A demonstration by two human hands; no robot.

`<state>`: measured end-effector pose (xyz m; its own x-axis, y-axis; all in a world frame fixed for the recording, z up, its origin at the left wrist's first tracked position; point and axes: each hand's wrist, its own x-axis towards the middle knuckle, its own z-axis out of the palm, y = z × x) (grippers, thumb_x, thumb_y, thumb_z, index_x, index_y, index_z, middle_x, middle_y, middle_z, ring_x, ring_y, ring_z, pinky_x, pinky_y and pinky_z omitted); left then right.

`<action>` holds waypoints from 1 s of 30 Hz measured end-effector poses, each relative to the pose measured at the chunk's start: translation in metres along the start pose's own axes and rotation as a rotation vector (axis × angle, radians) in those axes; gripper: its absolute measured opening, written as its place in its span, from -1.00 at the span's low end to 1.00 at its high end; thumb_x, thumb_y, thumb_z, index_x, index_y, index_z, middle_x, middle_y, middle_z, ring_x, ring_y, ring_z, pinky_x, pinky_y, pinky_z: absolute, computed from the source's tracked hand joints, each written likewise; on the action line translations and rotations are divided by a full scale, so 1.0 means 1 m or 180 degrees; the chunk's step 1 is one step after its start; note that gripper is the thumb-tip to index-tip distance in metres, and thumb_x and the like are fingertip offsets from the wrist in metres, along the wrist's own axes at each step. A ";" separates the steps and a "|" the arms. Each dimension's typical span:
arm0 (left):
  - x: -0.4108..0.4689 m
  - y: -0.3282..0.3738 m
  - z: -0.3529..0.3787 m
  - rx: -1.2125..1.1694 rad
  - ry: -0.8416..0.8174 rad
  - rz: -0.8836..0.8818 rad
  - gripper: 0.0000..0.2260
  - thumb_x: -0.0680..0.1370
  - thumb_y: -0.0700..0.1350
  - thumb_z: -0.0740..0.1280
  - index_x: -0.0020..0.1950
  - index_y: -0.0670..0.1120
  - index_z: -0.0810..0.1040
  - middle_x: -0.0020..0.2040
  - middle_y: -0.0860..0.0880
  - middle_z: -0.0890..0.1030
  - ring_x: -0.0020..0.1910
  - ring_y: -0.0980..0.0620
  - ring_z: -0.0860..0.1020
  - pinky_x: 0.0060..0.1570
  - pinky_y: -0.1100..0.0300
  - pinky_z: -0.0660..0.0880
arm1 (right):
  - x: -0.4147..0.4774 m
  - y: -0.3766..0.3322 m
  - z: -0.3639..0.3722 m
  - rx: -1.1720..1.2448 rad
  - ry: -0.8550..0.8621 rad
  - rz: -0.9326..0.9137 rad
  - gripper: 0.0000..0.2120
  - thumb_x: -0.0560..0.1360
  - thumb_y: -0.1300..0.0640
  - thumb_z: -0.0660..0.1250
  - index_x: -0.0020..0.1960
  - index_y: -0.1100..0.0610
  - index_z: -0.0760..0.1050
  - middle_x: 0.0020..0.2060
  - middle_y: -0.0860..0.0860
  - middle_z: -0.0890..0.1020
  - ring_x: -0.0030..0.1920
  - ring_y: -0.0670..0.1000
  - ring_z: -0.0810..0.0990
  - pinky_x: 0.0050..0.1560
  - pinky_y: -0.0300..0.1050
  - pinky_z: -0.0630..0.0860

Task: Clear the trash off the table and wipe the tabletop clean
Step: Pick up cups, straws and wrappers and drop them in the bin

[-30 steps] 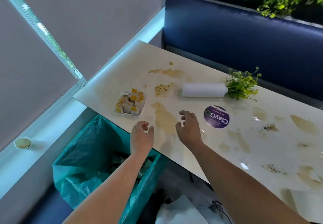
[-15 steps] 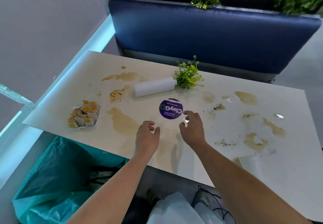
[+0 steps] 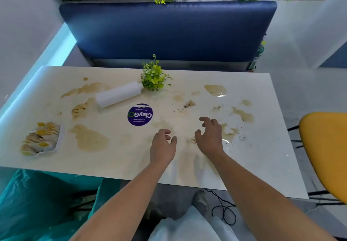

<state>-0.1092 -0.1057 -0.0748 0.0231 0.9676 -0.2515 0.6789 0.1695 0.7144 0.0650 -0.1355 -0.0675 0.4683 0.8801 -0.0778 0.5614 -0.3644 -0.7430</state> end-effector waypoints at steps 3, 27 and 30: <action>-0.008 0.014 0.028 0.0092 -0.0197 0.0069 -0.77 0.60 0.08 0.37 0.21 0.11 0.44 0.05 0.09 0.56 -0.10 0.24 0.52 -0.15 0.23 0.42 | -0.004 0.024 -0.023 -0.0093 0.0054 0.0062 -0.58 0.54 0.18 0.30 0.39 0.03 0.44 0.17 0.03 0.46 0.23 0.09 0.33 0.11 -0.07 0.40; -0.055 0.063 0.135 0.0071 -0.1152 -0.0085 -0.55 0.52 0.19 0.40 0.35 0.10 0.41 0.18 0.00 0.54 0.04 0.07 0.56 -0.22 0.29 0.37 | -0.031 0.135 -0.088 0.0877 -0.0798 0.1119 -0.75 0.54 -0.03 0.37 0.21 -0.09 0.54 -0.01 -0.02 0.64 -0.14 -0.02 0.62 -0.05 -0.10 0.57; -0.054 0.067 0.134 -0.0095 -0.1090 -0.0040 -0.59 0.53 0.16 0.40 0.32 0.11 0.44 0.16 0.04 0.56 0.02 0.12 0.57 -0.21 0.29 0.41 | -0.028 0.131 -0.088 0.0967 -0.0756 0.1090 -0.76 0.53 0.02 0.37 0.19 -0.09 0.54 -0.04 -0.04 0.65 -0.21 -0.01 0.61 -0.04 -0.03 0.60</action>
<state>0.0333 -0.1719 -0.1007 0.2632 0.8473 -0.4614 0.6591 0.1913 0.7273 0.1860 -0.2344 -0.1044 0.4028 0.7835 -0.4731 0.1629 -0.5700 -0.8054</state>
